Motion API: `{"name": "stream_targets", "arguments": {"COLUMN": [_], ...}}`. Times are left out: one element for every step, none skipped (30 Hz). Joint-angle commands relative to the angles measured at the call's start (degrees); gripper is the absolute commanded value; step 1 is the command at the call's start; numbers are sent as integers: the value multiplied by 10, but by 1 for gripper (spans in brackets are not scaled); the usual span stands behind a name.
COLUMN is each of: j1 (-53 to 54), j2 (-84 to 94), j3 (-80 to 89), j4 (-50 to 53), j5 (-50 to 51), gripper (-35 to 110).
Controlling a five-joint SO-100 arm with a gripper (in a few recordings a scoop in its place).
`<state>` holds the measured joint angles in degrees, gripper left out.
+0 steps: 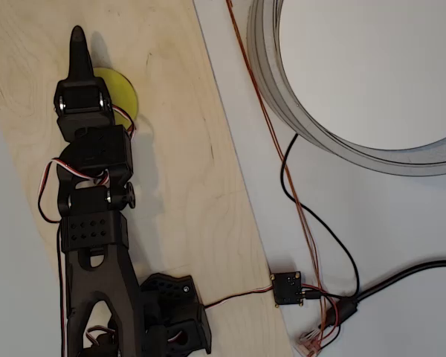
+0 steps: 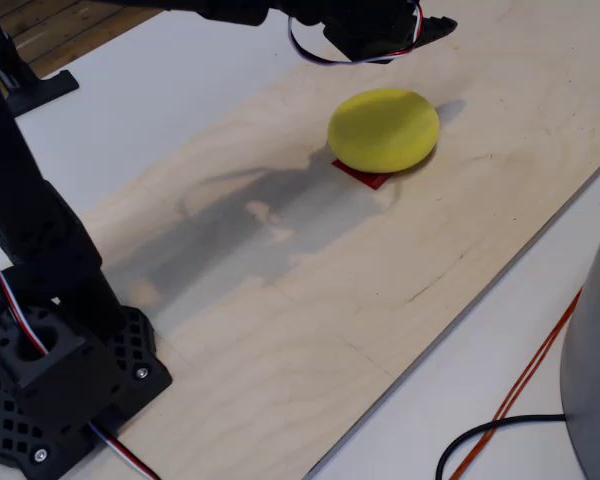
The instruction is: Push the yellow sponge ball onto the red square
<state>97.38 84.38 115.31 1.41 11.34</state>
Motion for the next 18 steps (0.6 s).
{"name": "stream_targets", "arguments": {"j1": [2,2,2,2,2,2,1,1,0,-1,-2,-3,-3,-3,-3,-3,-3,-3], "j2": [16,18,18,19,20,21,21,21,20,19,18,16,13,11,8,5,2,-1], "j3": [-20,-20,-20,-20,-20,-21,-22,-23,-24,-25,-28,-29,-31,-33,-36,-38,-39,-40], "j4": [4,4,4,4,4,4,4,4,4,4,4,4,4,4,4,4,4,4], "j5": [2,1,-2,-4,-4,-4,-4,-4,-2,-2,-1,1,4,4,4,4,5,8], "gripper": [14,14,14,14,14,14,14,14,14,14,14,14,14,14,14,14,14,14]}}
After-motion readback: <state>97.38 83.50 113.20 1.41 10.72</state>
